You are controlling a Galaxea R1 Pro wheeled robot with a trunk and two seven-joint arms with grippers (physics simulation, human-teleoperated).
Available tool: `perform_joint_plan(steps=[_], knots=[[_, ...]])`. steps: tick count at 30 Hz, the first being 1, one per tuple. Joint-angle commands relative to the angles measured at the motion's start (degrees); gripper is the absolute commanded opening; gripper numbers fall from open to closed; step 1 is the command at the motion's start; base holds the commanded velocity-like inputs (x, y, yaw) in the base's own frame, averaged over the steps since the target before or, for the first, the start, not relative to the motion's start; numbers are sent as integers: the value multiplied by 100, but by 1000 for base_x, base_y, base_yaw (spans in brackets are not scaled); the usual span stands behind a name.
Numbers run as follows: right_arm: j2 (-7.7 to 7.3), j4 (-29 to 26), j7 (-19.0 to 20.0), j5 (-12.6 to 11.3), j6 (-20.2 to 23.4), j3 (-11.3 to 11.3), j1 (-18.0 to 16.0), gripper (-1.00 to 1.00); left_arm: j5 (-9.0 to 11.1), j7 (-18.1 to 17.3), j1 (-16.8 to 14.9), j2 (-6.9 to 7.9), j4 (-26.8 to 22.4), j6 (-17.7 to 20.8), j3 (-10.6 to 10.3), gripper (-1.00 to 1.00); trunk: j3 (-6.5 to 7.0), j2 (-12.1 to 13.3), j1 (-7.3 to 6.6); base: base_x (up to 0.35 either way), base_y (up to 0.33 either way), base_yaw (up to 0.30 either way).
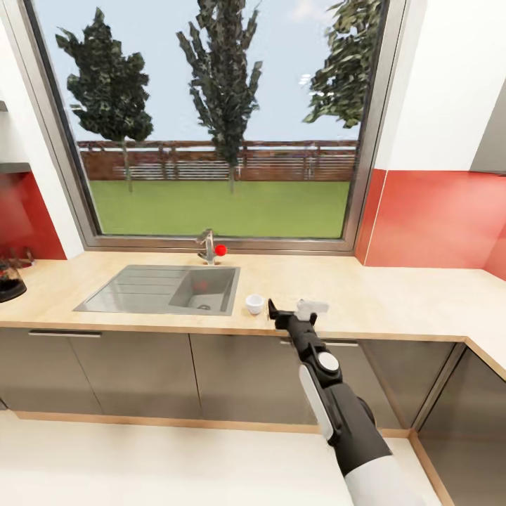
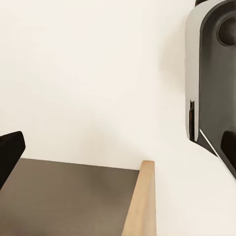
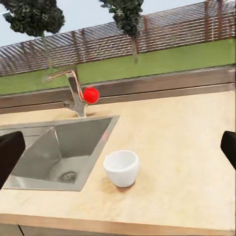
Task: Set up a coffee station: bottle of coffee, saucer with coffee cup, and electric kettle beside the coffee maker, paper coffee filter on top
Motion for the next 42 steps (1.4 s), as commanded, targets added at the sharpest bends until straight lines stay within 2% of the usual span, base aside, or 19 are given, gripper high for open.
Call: perform_joint_plan(steps=[1, 5, 7, 11, 14, 20, 35, 42], knots=[[0, 31, -254, -60, 186, 12, -189, 100, -61, 12, 1, -3, -5, -15, 45, 100, -13, -12, 3, 0, 0, 0], [0, 230, -900, -57, 617, 13, -744, 100, -66, 16, 1, -13, 3, -15, 40, 100, -13, -12, 3, 0, 0, 0], [0, 299, -1059, -50, 841, 13, -917, 100, -66, 17, 1, -16, 12, -14, 39, 100, -13, -12, 3, 0, 0, 0], [0, 340, -1221, -47, 1541, 8, -1105, 100, -67, 17, 1, -14, 33, 9, 39, 100, -13, -12, 3, 23, 0, 0], [0, 325, -1247, -46, 1843, 2, -1139, 100, -67, 18, 1, -12, 47, 32, 38, 100, -13, -12, 3, 169, 0, 0], [0, 355, -1251, -43, 1985, 10, -1155, 100, -67, 18, 1, -10, 55, 46, 38, 100, -13, -12, 3, 296, 0, 0], [0, 367, -1252, -40, 2010, 3, -1156, 100, -67, 18, 9, -10, 65, 28, 38, 100, -13, -12, 3, 332, 0, 0], [0, 701, -1252, -34, 2010, 4, -1156, 100, -67, 16, 20, -10, 77, 25, 34, 100, -13, -12, 3, 330, 0, 0]])
